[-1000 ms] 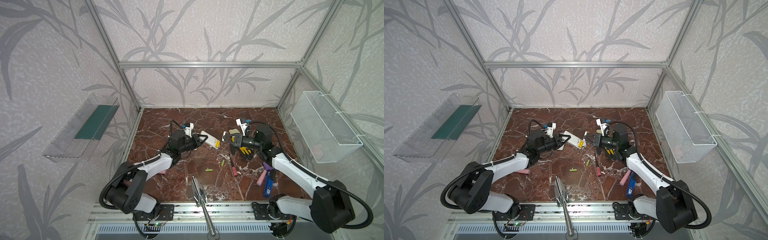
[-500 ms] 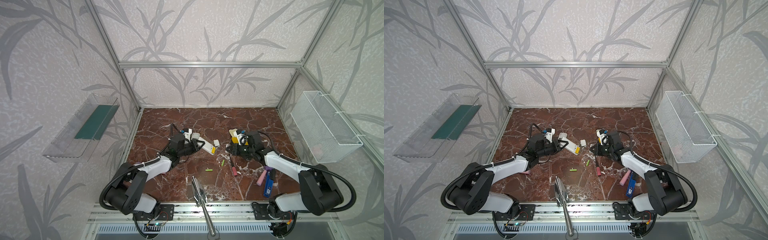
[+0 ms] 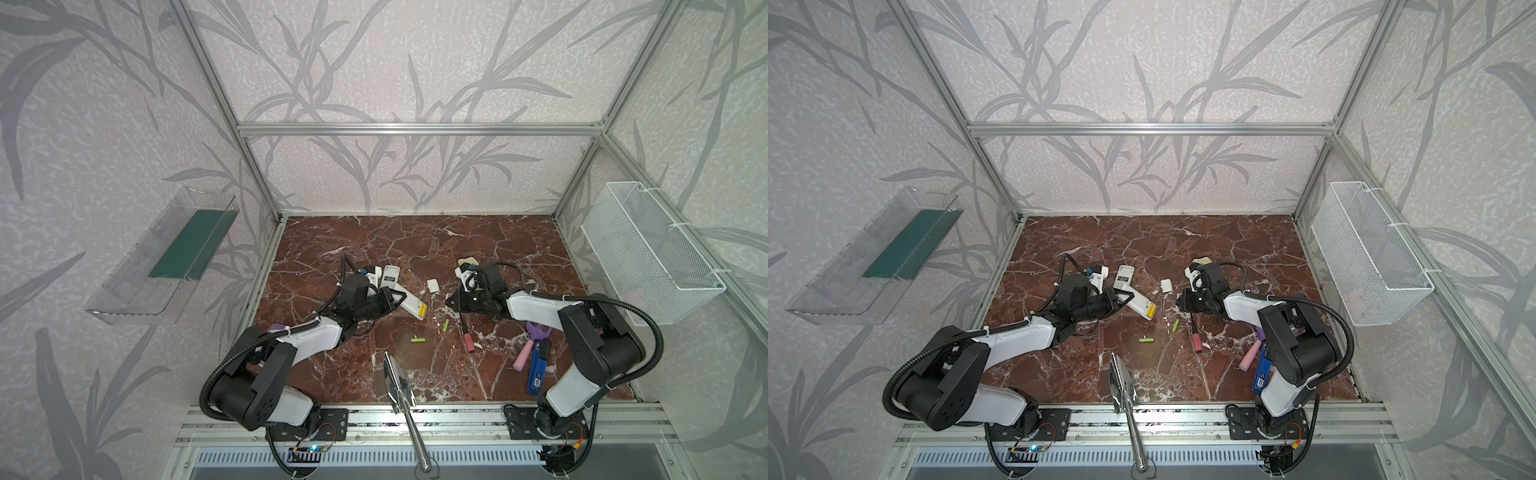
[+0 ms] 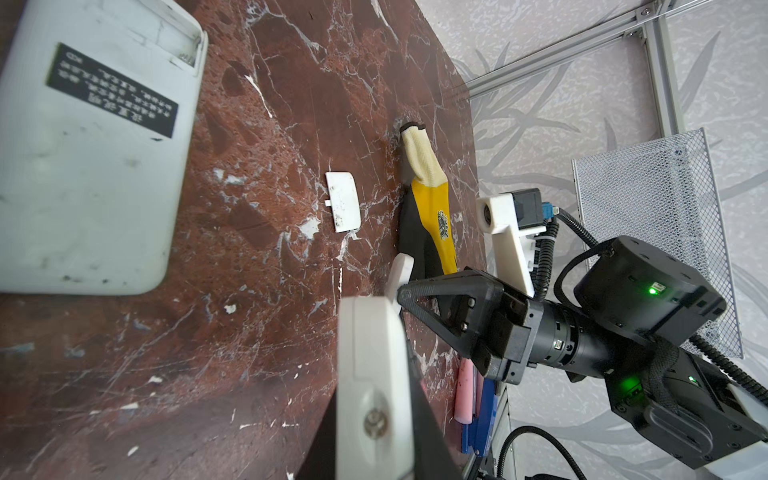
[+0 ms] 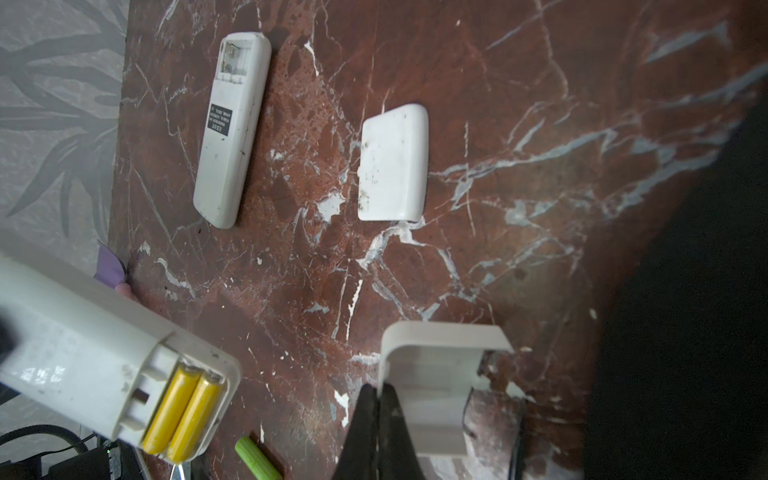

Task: Unload the batteries from the remote control
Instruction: 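Lower the removed cover with the right gripper while the left gripper holds the remote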

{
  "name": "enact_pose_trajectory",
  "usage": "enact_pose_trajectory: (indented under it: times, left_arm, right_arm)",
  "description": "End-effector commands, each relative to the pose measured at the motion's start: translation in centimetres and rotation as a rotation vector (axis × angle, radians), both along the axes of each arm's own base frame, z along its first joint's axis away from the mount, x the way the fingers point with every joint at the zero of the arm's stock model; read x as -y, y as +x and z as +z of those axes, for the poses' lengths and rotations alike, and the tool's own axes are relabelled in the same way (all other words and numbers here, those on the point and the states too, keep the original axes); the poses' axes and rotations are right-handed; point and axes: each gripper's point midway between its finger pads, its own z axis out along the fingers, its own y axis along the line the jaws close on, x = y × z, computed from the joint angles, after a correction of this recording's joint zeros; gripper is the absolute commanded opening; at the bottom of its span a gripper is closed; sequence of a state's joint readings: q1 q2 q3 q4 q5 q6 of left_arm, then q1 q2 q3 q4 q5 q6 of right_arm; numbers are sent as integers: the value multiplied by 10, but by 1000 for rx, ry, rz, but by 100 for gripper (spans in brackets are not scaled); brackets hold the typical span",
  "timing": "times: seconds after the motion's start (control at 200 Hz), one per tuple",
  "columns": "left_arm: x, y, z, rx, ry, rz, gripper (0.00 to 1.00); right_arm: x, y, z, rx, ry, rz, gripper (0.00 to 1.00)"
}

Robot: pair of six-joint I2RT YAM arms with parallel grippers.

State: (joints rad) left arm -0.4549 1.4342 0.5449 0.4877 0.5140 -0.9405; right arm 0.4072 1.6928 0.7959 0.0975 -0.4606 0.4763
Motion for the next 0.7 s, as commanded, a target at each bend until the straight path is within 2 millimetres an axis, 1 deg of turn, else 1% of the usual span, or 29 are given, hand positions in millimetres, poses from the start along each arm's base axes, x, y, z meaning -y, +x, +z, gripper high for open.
enact_pose_trajectory:
  times: [0.0,0.065,0.13,0.19,0.395,0.505,0.515,0.525,0.625,0.695]
  left_arm:
    - [0,4,3,40,-6,-4,0]
    - [0,4,2,40,-1,-6,0]
    - [-1,3,0,38,7,-4,0]
    - [-1,4,0,39,14,-6,0]
    - [-1,4,-6,31,27,-12,0]
    - [1,4,-7,31,15,-17,0]
    - [1,4,-6,33,14,-17,0]
    - [1,4,-7,33,14,-17,0]
    - [1,4,-4,46,13,-24,0]
    - [2,3,-4,50,20,-33,0]
  right_arm:
    - [-4,11,-4,24,-20,8,0]
    - [-4,12,-6,22,-25,14,2]
    - [-5,12,-6,28,-28,22,6]
    - [-6,12,-5,35,-30,33,8]
    - [-6,11,7,89,-36,76,20]
    - [-9,8,9,98,-40,120,23]
    - [-10,9,18,121,-31,126,23]
    - [-11,9,21,131,-26,132,24]
    - [-20,2,40,195,12,220,31]
    - [-26,-4,51,261,-9,281,39]
